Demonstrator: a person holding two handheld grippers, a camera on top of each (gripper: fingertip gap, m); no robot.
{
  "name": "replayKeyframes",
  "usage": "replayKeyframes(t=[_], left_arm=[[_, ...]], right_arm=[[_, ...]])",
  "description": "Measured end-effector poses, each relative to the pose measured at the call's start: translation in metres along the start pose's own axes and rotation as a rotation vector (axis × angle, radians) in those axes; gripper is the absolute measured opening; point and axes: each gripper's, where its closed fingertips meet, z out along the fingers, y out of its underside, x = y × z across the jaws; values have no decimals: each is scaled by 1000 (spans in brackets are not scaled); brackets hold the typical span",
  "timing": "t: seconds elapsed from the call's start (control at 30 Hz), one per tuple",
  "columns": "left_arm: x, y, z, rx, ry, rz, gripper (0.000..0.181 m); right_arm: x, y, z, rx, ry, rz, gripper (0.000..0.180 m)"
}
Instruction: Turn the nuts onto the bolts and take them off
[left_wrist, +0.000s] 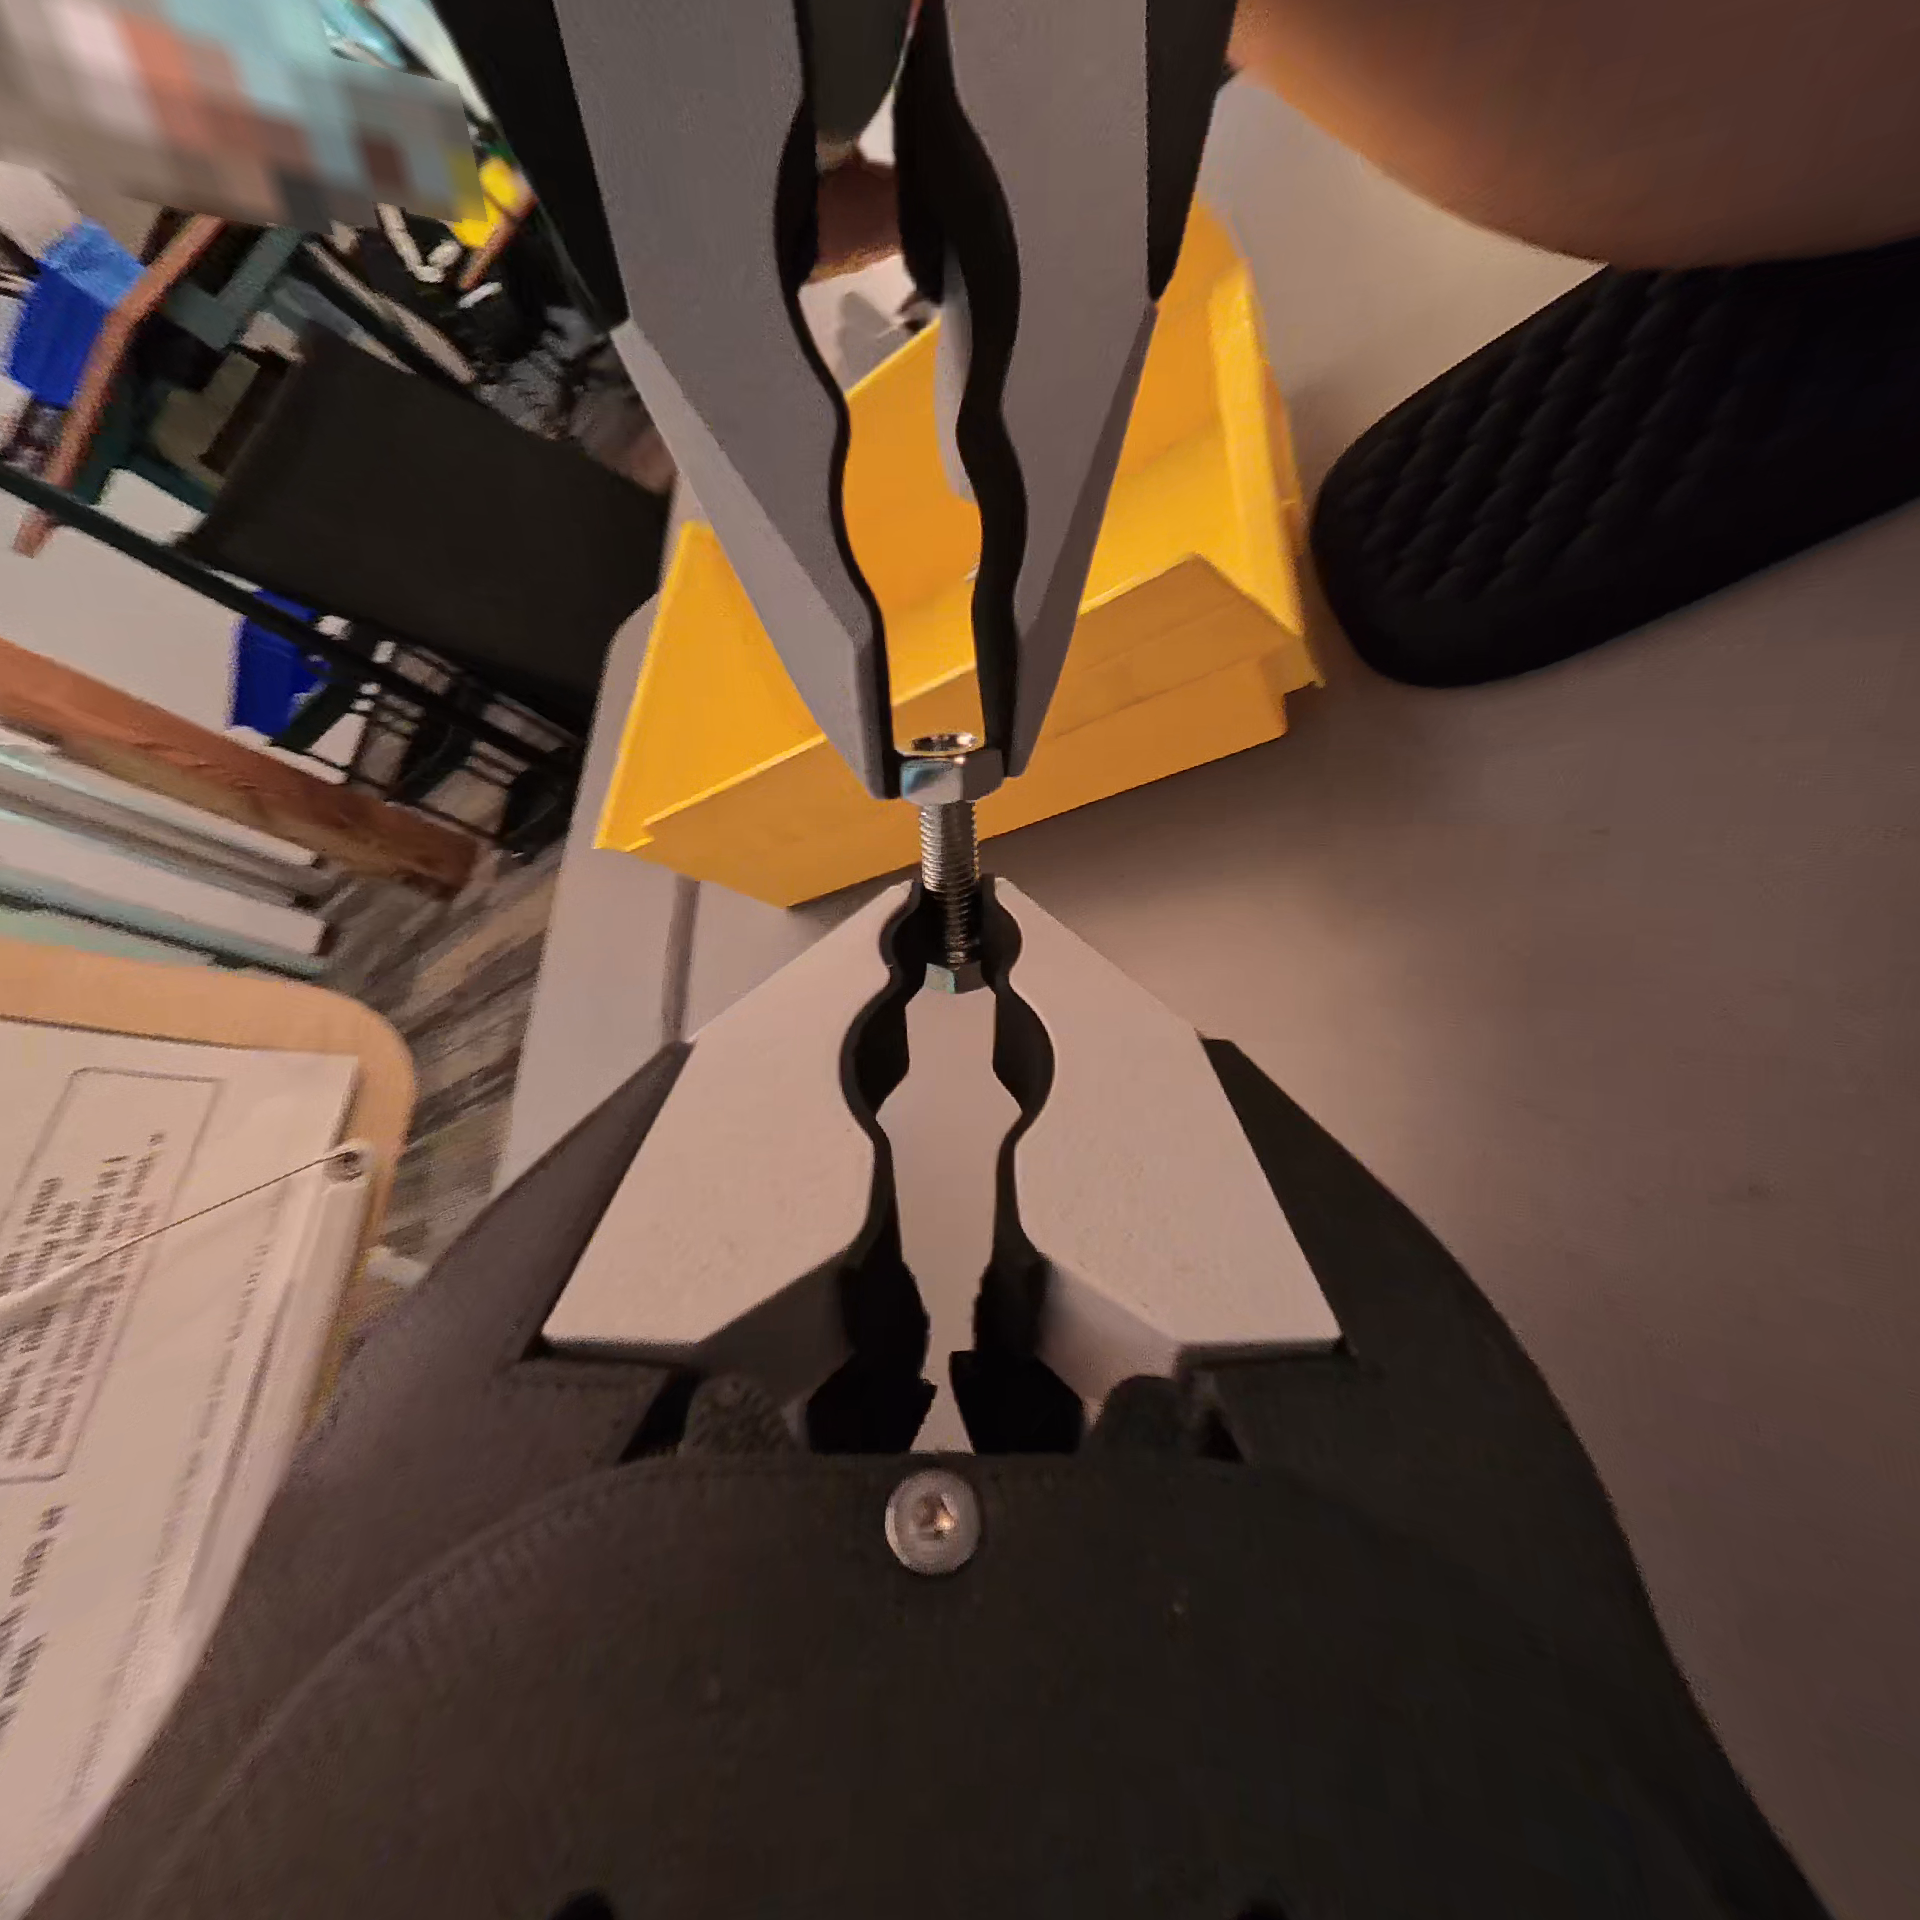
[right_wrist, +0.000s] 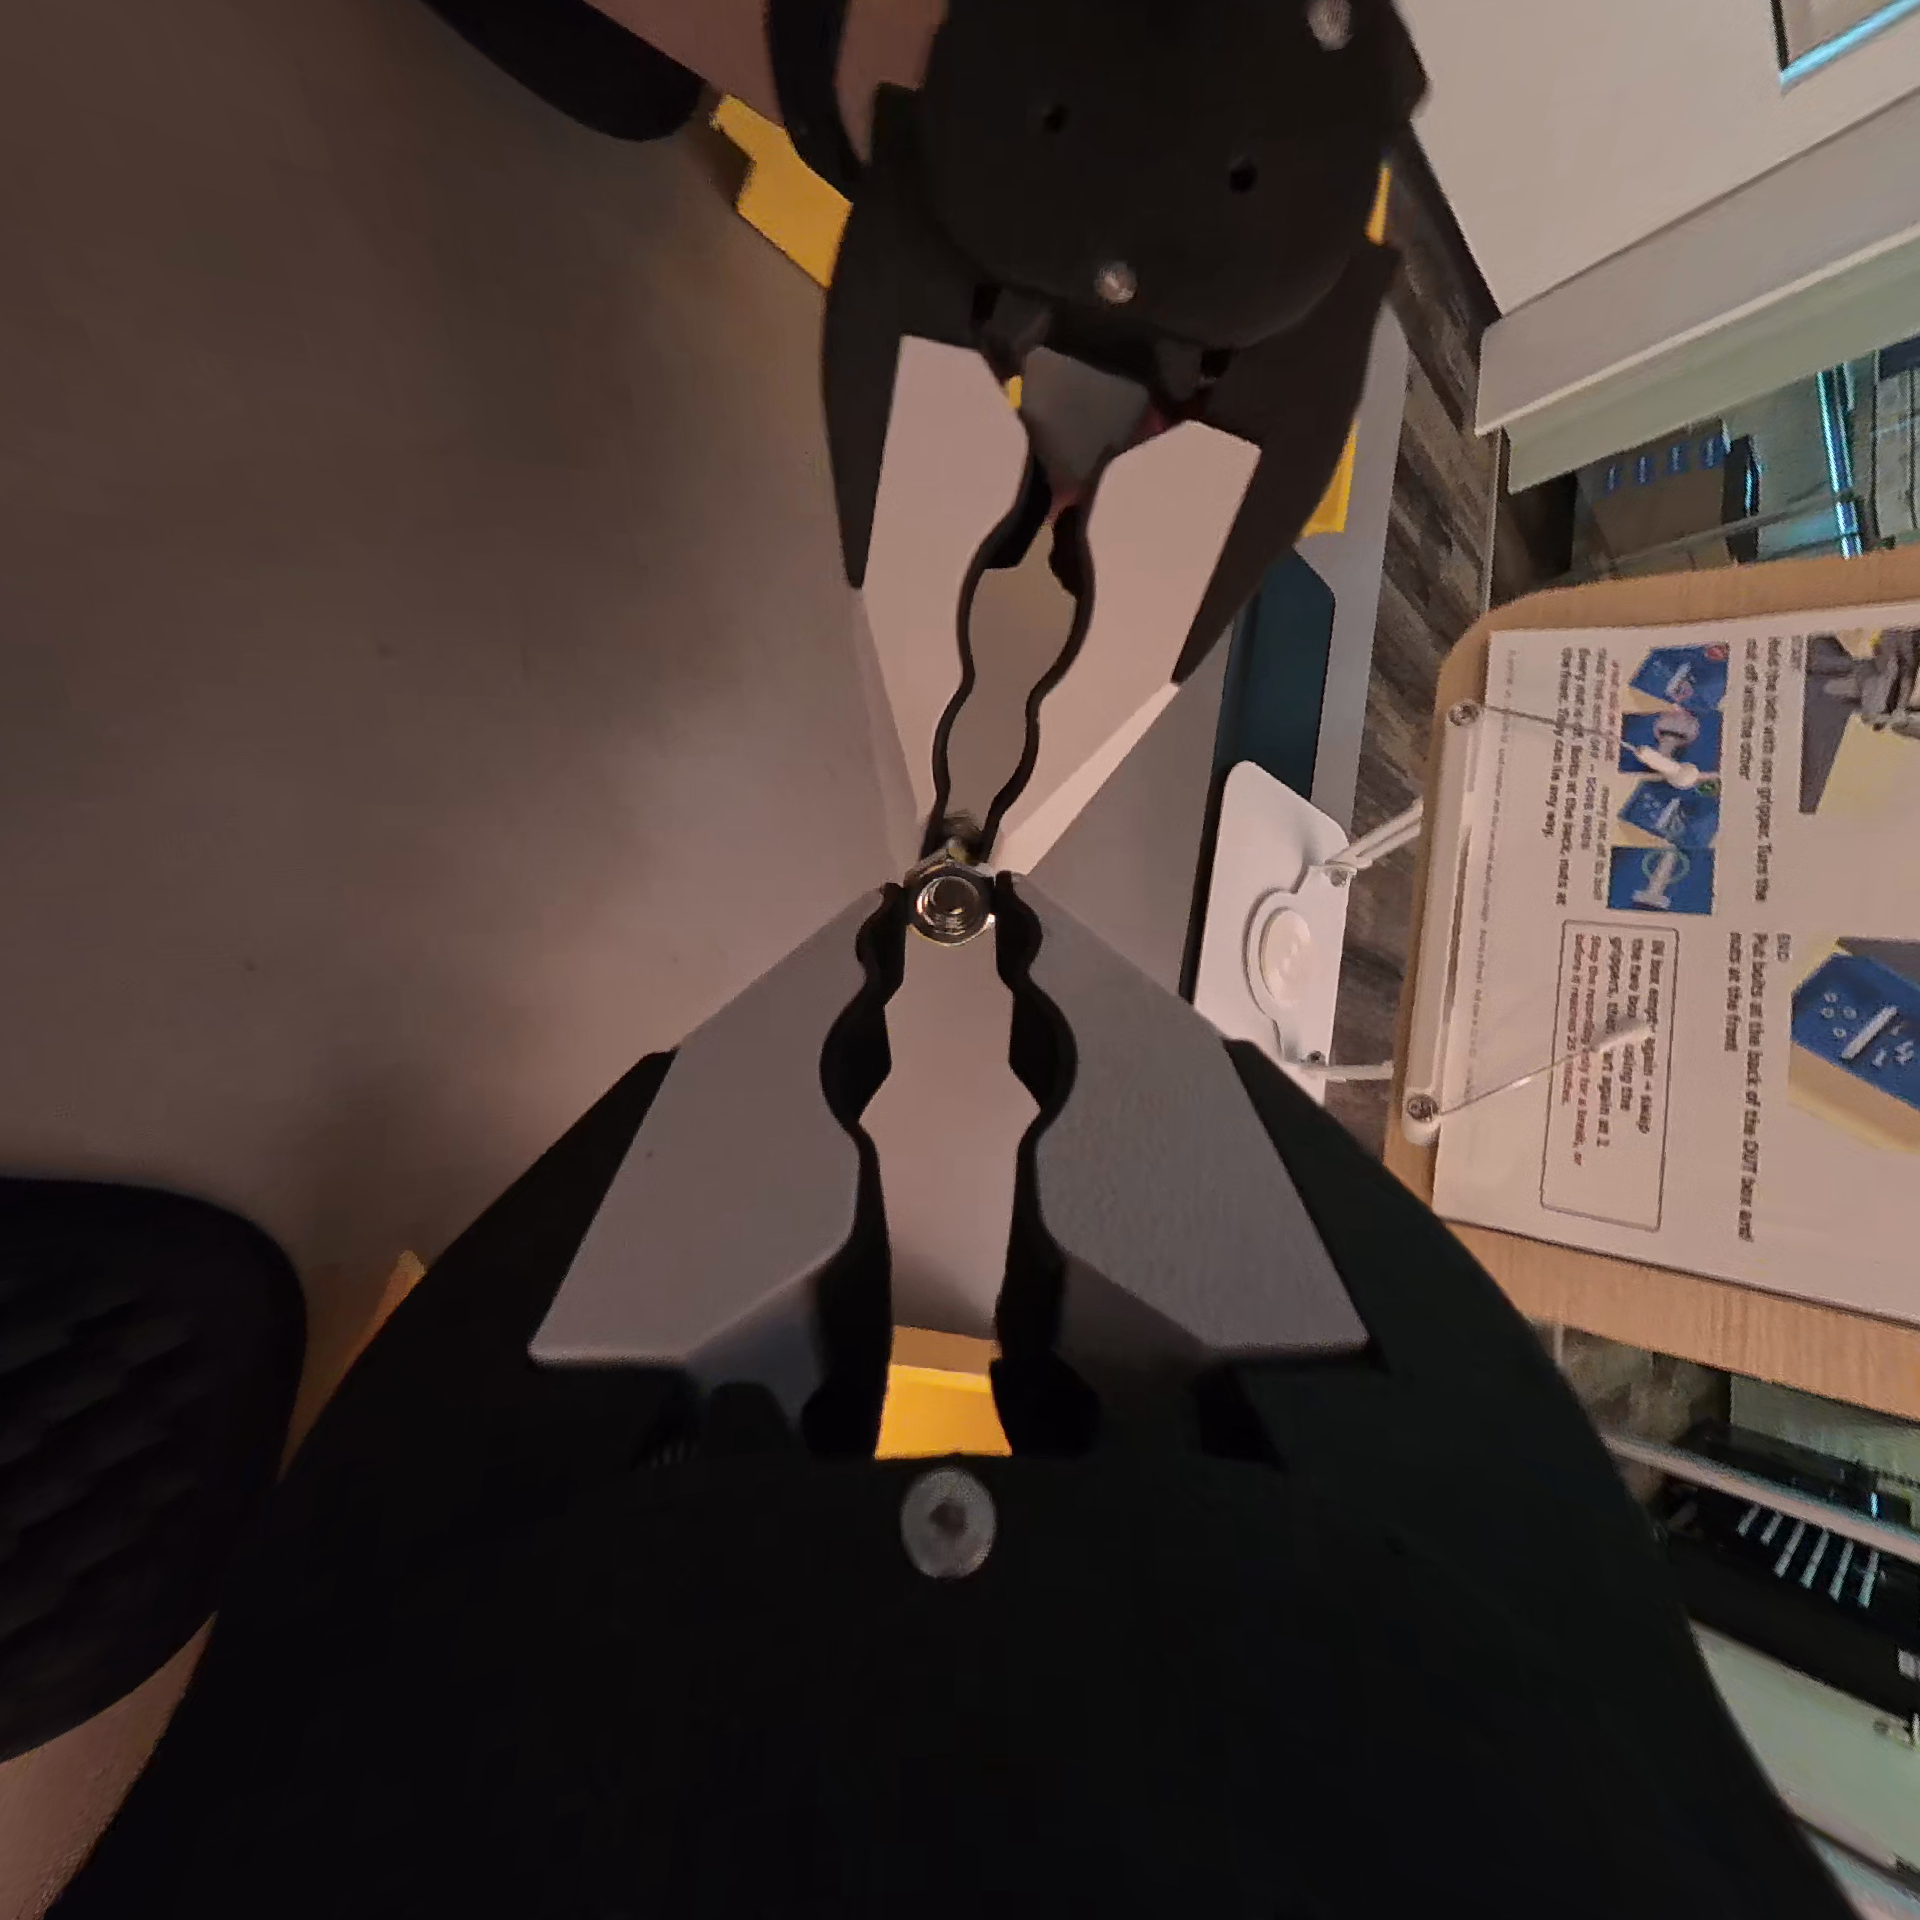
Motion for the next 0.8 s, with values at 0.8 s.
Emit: replayKeyframes(t=[0.8], left_arm=[[-14, 12, -4, -153, -71, 0, 7]], right_arm=[[17, 5, 10, -9, 0, 280, 16]])
